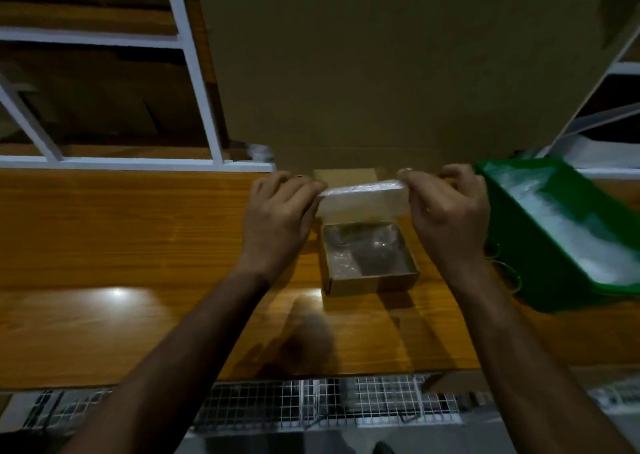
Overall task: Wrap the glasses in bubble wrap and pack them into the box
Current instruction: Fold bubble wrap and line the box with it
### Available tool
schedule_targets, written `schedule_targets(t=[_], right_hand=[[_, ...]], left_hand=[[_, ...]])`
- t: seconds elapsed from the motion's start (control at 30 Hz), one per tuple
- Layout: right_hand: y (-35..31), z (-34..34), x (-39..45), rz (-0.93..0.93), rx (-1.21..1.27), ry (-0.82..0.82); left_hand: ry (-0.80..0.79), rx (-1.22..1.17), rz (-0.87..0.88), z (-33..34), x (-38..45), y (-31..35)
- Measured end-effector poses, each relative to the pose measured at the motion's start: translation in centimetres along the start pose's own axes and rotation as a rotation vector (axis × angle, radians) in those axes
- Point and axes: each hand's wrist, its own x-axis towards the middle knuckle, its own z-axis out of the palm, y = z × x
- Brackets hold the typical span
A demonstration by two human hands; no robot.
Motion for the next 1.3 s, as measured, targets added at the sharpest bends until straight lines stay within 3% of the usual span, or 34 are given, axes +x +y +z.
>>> schedule_targets(t=[0.07, 0.17, 0.37, 0.47, 0.57, 0.67, 0.73, 0.87, 0.93, 1.1, 1.3], right_hand=[[1.2, 0.1, -0.8, -0.038, -0.022, 0.061], [3.1, 1.4, -4.2, -0.066, -0.003, -0.068], [5.4, 3.6, -9.4, -0.018, 0.133, -0.651], [6.0, 3.8, -9.7, -0.009, 0.158, -0.822], [6.0, 3.6, -9.6, -0.006, 0.175, -0.867], [4.6, 3.2, -8.0, 0.022, 0.216, -0.752], [3.1, 3.7, -6.5, 0.074, 0.272, -0.768], [1.0, 6.5, -5.7, 0.055, 0.288, -1.103], [1.1, 7.4, -6.1, 0.098, 0.268, -1.234], [1.6, 8.3, -5.3, 0.106, 0.262, -1.386], [0.8, 8.8, -4.4, 0.090, 0.171, -1.525]], left_hand=[[0.089, 0.014, 0.057, 0.9, 0.3, 0.7], [0.060, -0.006, 0.107, 3.4, -1.2, 1.4], [-0.499, -0.045, 0.018, 8.3, -6.0, 1.5], [-0.605, -0.120, -0.106, 8.6, -6.7, 1.6], [-0.560, -0.067, -0.054, 8.1, -6.4, 2.4], [-0.526, -0.039, 0.039, 8.6, -5.4, 3.9], [-0.572, 0.027, 0.077, 9.7, -5.2, 4.8], [-0.809, 0.178, 0.056, 10.5, -5.9, 6.6], [-0.851, 0.189, 0.017, 10.5, -6.1, 7.0], [-0.720, 0.117, 0.010, 10.7, -4.1, 7.5], [-0.992, 0.286, -0.023, 12.4, -1.3, 6.8]])
